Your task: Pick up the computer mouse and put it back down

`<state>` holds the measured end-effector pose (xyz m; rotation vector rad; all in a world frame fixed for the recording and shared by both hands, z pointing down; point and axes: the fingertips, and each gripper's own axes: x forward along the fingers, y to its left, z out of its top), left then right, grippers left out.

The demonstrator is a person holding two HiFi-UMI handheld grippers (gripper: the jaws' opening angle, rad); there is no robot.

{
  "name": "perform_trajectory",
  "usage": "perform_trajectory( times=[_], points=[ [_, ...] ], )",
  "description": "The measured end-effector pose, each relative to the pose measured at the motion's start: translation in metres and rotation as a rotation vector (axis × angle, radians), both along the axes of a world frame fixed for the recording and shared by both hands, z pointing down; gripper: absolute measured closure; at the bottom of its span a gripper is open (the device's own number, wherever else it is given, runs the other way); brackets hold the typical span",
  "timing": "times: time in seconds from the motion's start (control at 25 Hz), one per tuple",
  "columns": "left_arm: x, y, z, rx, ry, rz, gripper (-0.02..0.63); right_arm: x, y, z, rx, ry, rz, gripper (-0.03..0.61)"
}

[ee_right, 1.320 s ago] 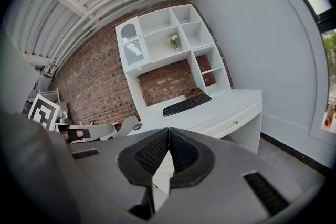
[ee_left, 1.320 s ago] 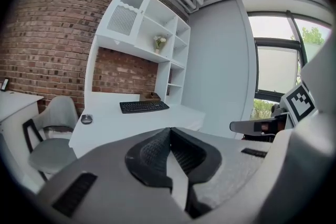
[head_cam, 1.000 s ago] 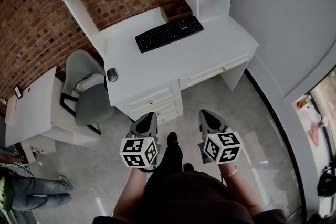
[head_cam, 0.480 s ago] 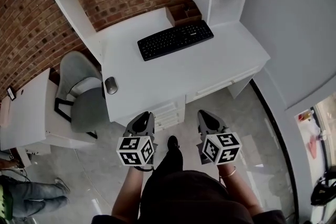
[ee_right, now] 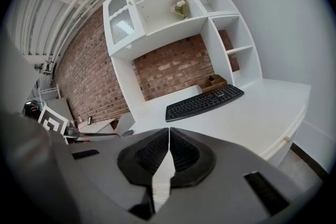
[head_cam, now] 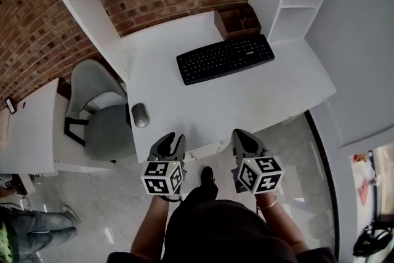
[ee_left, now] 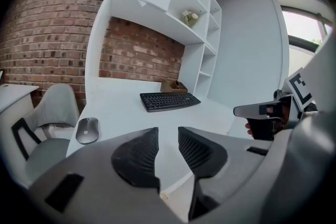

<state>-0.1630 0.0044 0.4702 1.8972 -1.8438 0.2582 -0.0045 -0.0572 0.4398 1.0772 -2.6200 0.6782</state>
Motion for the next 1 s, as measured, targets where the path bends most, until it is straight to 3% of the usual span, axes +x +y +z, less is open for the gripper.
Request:
perform_trajectory(
  times=[0.48,1.0],
  points=[
    [-0.071,-0.03,0.018,-0.042,0.003,-0.082,0.477,-0.082,-0.041,0.012,-0.025,0.046,-0.083,0.575],
    [-0.144,-0.015,0.03,-0.104,-0.03,-0.343,0.417,-0.148,-0.064,0.013,-0.008,0.06,-0.24,0.575]
  ],
)
